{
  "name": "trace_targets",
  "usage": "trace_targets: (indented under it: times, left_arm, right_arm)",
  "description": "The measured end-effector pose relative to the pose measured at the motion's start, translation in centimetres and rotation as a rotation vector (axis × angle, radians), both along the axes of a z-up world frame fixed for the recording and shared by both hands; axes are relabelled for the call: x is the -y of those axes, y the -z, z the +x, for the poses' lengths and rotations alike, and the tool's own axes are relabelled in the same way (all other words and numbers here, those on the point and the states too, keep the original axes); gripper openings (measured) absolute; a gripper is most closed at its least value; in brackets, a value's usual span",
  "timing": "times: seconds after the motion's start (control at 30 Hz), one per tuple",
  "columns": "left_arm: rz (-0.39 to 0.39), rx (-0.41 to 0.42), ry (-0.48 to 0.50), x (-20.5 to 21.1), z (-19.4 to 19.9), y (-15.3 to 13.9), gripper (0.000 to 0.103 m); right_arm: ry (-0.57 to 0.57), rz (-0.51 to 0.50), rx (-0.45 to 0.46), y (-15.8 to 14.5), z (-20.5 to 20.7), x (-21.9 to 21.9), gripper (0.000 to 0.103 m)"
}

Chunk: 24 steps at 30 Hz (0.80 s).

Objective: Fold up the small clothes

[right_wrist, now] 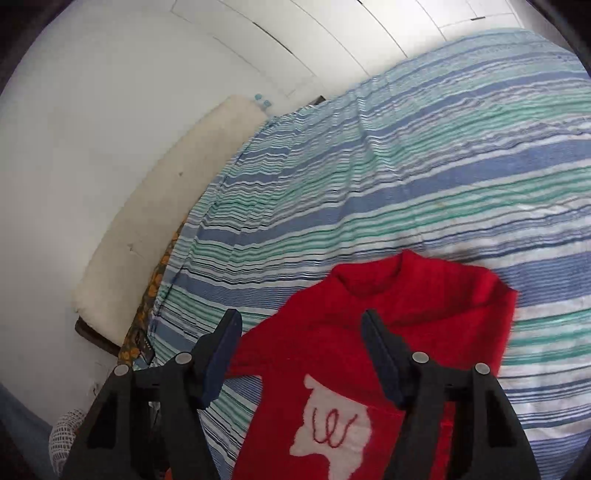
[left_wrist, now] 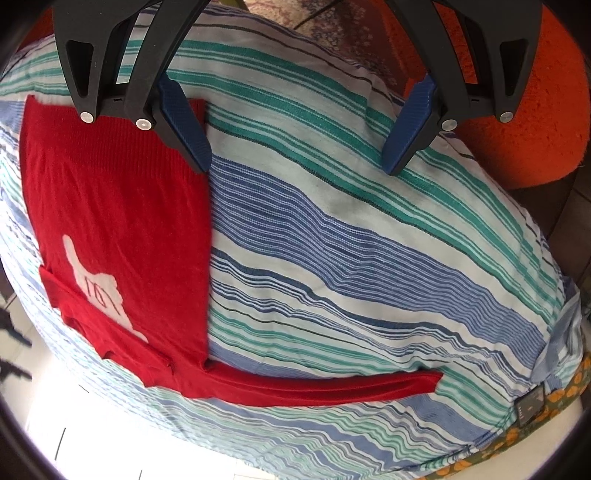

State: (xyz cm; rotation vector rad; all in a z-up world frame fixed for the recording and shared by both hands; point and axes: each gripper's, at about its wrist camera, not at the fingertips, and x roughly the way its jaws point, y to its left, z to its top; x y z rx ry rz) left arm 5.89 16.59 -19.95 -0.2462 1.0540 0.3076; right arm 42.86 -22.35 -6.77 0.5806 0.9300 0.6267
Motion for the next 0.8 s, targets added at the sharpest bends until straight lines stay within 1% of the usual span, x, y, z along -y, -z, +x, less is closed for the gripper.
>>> trace_targets:
  times: [0.07, 0.1, 0.13, 0.17, 0.2, 0.23, 0.27, 0.3, 0.33, 0.43, 0.47, 0.5, 0.53, 0.6, 0.67, 0.8]
  left_arm:
    - [0.004, -0.002, -0.002, 0.1, 0.1, 0.0, 0.094]
    - [0.006, -0.003, -0.002, 0.1, 0.2, 0.1, 0.094]
    - [0.008, -0.003, -0.002, 0.1, 0.1, 0.1, 0.094]
    - [0.01, -0.004, -0.001, 0.2, 0.1, 0.1, 0.094]
    - [0.012, -0.006, 0.0, 0.2, 0.1, 0.1, 0.094]
    - [0.015, -0.008, 0.002, 0.2, 0.2, 0.2, 0.094]
    - [0.017, -0.008, 0.005, 0.2, 0.2, 0.1, 0.094]
    - [0.018, -0.007, 0.005, 0.2, 0.2, 0.1, 0.094]
    - [0.017, -0.008, 0.005, 0.2, 0.2, 0.2, 0.094]
    - [0.01, -0.01, 0.001, 0.1, 0.5, 0.2, 0.094]
    - [0.009, -0.009, -0.001, 0.1, 0.5, 0.2, 0.094]
    - [0.009, -0.007, -0.002, 0.2, 0.5, 0.2, 0.094]
    - [0.008, -0.003, -0.001, 0.2, 0.5, 0.1, 0.094]
    - [0.005, 0.007, -0.001, 0.1, 0.3, -0.1, 0.094]
    - [0.003, 0.015, 0.0, 0.1, 0.0, -0.2, 0.094]
    - [0.005, 0.021, 0.003, 0.1, -0.4, -0.4, 0.094]
  right_arm:
    - [-0.005, -0.009, -0.085, 3.3, -0.1, 0.5, 0.063]
    - [0.0, -0.031, -0.121, 5.3, -0.3, 0.6, 0.062]
    - [0.013, -0.077, -0.151, 7.4, -0.5, 0.7, 0.062]
    - [0.04, -0.163, -0.192, 9.8, -0.7, 0.9, 0.062]
    - [0.088, -0.274, -0.237, 12.1, -0.6, 1.6, 0.062]
    - [0.133, -0.359, -0.296, 14.4, -0.9, 2.6, 0.057]
    - [0.164, -0.381, -0.321, 15.8, -1.3, 3.6, 0.047]
    - [0.199, -0.39, -0.304, 16.1, -1.8, 4.6, 0.035]
    - [0.233, -0.423, -0.289, 15.8, -2.3, 5.4, 0.04]
    - [0.255, -0.423, -0.216, 13.3, -4.3, 6.8, 0.045]
    - [0.247, -0.422, -0.18, 12.4, -5.1, 7.2, 0.047]
    - [0.231, -0.429, -0.142, 11.5, -6.1, 7.4, 0.052]
    - [0.219, -0.446, -0.107, 10.6, -7.2, 7.4, 0.056]
    - [0.211, -0.5, -0.051, 9.7, -10.0, 7.7, 0.06]
    - [0.228, -0.536, -0.025, 9.9, -12.9, 8.6, 0.06]
    - [0.305, -0.557, -0.046, 11.1, -18.3, 11.0, 0.06]
